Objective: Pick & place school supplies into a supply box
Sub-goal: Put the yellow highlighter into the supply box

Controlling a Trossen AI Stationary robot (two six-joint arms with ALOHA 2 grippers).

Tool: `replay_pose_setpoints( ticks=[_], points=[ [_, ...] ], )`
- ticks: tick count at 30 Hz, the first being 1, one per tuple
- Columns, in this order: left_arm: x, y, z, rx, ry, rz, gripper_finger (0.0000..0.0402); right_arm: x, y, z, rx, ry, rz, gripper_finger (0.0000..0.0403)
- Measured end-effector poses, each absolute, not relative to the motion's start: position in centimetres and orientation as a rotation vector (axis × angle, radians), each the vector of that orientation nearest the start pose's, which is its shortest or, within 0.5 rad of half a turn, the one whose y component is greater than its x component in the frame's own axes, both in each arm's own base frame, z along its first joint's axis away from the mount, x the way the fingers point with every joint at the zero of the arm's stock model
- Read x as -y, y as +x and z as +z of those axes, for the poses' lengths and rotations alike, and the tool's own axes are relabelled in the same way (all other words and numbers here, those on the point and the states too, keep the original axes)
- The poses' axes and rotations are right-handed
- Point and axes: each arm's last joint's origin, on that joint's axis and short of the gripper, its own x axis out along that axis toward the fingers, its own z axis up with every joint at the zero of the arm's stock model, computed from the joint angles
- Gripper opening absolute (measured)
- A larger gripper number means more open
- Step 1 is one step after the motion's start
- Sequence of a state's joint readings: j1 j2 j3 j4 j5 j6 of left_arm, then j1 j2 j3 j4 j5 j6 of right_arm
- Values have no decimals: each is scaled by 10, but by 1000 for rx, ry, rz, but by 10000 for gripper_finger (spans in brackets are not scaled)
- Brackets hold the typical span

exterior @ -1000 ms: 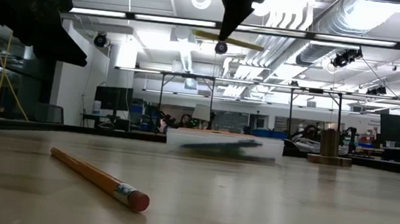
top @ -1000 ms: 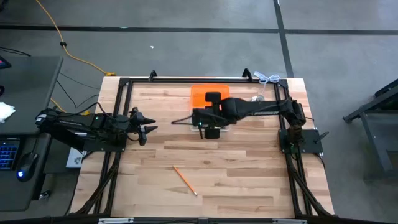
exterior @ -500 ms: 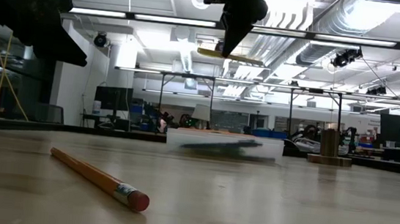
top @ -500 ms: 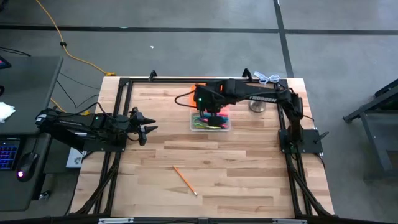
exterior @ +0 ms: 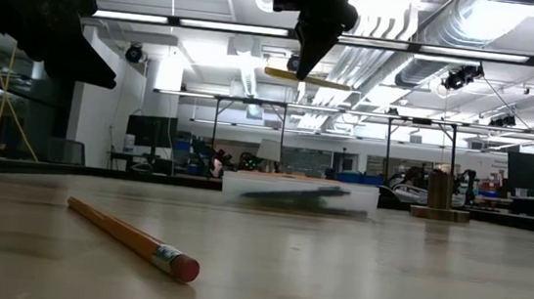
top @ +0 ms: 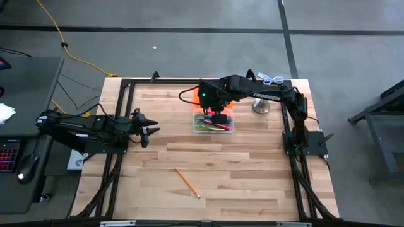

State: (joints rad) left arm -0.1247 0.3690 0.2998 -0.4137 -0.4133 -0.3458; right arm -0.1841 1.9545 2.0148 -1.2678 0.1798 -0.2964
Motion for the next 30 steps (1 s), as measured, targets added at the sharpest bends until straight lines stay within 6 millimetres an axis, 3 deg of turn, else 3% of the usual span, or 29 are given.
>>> replay_pose_setpoints(
  ticks=[11,30],
  points=[
    [2,106,198,-412,-209,359,179,77,389,332,-1235,-227,-106,16],
    [2,106,198,-413,-209,359,179,95,412,284,-1307,-87,21,16]
  ],
)
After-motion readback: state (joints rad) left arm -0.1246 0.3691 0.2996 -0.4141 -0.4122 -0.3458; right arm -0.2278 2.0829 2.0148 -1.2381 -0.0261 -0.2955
